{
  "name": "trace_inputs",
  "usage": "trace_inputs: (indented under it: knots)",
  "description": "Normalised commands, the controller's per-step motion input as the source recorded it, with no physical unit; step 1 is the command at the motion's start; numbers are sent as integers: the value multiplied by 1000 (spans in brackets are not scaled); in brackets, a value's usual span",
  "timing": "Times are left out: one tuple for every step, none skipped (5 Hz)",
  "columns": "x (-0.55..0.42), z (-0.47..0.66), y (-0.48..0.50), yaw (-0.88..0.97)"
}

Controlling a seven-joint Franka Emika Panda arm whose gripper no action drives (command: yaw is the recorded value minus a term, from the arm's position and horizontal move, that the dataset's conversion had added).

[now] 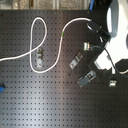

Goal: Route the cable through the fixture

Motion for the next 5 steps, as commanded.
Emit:
trace_inputs:
  knots:
    - [-91, 104, -136, -294]
    - [-86, 82, -95, -354]
    - [0, 0, 0, -9]
    - [-139, 275, -198, -214]
    - [-86, 109, -129, -260]
